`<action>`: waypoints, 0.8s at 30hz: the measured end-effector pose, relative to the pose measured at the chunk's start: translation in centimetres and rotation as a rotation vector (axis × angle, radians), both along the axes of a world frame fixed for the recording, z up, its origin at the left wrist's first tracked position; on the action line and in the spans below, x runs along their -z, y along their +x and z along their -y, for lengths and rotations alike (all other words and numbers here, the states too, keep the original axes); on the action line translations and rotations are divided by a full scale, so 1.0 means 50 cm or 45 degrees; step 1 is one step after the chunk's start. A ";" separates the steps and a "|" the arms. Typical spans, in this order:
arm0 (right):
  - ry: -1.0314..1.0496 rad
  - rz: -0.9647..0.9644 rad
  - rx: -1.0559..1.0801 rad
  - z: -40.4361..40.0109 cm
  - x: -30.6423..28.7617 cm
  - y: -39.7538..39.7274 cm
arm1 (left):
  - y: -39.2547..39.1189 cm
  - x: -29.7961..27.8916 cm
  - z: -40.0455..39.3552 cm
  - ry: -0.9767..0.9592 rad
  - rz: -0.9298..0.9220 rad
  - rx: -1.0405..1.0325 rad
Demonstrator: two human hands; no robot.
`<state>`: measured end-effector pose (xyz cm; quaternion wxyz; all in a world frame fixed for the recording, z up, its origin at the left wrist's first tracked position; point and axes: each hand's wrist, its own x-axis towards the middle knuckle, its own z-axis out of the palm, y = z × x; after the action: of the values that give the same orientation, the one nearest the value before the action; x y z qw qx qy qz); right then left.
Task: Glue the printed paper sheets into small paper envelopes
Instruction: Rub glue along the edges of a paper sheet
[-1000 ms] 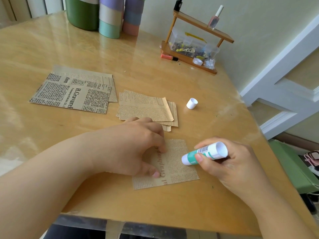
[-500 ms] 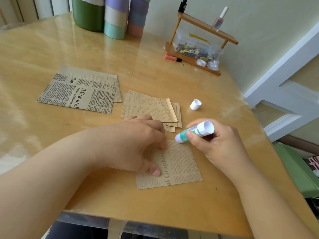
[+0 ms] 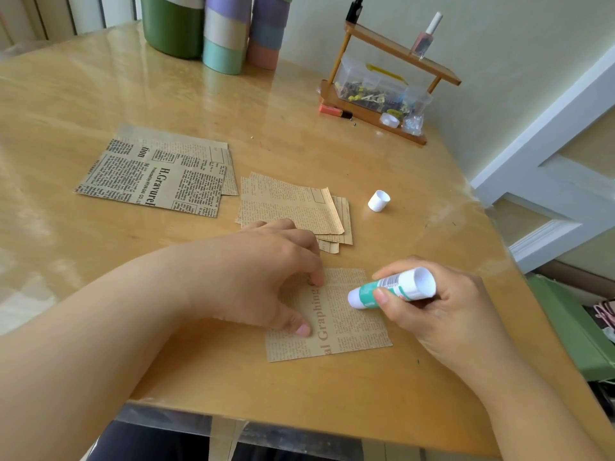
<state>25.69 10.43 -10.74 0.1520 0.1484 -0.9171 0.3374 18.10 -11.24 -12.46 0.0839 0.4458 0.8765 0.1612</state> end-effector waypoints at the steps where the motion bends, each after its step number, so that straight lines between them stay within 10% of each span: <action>1: -0.002 0.006 -0.007 -0.001 -0.001 0.006 | 0.000 0.000 0.000 -0.001 -0.001 0.000; 24: -0.040 0.015 -0.036 0.036 -0.002 -0.061 | -0.001 0.005 0.001 0.026 0.001 -0.028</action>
<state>22.64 8.63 -10.63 0.1440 0.1568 -0.9104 0.3546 18.04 -11.29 -12.72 0.0777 0.4371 0.8795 0.1712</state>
